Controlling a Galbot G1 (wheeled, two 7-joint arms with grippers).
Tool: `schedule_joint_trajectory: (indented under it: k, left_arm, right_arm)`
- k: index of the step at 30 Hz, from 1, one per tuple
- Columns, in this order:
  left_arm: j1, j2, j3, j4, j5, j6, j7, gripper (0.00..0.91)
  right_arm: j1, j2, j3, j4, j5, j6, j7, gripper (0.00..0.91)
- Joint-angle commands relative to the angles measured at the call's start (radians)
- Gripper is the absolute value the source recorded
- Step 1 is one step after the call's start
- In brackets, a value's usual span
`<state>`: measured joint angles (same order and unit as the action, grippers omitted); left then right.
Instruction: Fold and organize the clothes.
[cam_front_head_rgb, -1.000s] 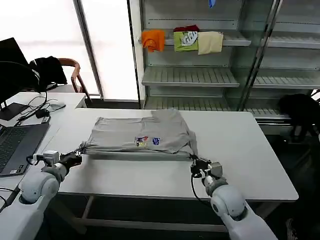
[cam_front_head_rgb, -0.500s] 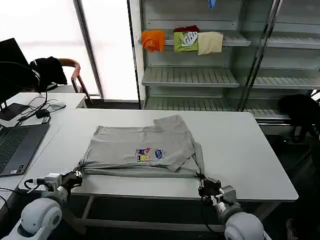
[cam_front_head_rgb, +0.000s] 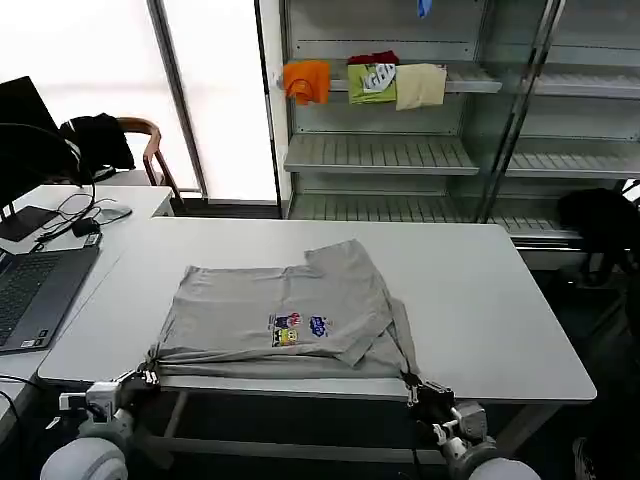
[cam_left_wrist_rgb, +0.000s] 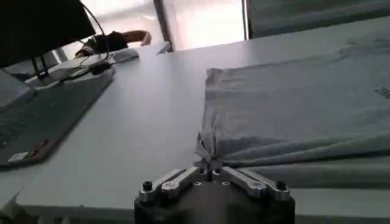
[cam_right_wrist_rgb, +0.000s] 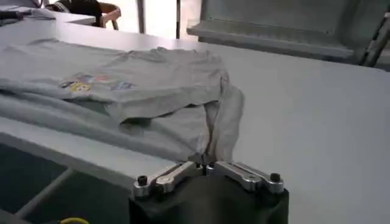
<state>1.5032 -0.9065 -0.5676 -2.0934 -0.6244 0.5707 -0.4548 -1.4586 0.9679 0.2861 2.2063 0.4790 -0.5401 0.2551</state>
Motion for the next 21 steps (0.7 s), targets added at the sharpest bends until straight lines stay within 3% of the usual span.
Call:
schedule_joint_trajectory:
  k: [1, 6, 12, 17, 21]
  left_arm:
    - [0.062, -0.016, -0.014, -0.062, 0.026, 0.002, -0.054, 0.907]
    - [0.077, -0.021, -0.008, -0.097, 0.055, 0.005, -0.079, 0.907]
    - [0.09, -0.004, -0.042, -0.217, 0.088, 0.006, -0.097, 0.907]
    - [0.029, 0.029, -0.09, -0.281, 0.069, 0.006, -0.082, 0.907]
    - [-0.084, 0.058, -0.092, -0.259, -0.026, 0.003, -0.046, 0.907]
  right_arm:
    - [-0.049, -0.013, 0.017, 0.019, 0.001, -0.004, 0.005, 0.907]
    - [-0.077, -0.012, 0.043, 0.039, 0.002, -0.002, 0.022, 0.907]
    - [-0.11, -0.035, 0.154, 0.131, 0.081, -0.025, 0.038, 0.907]
    - [-0.094, -0.063, 0.302, 0.218, 0.118, -0.037, 0.022, 0.907]
    - [0.007, -0.083, 0.378, 0.194, 0.136, -0.032, -0.028, 0.907]
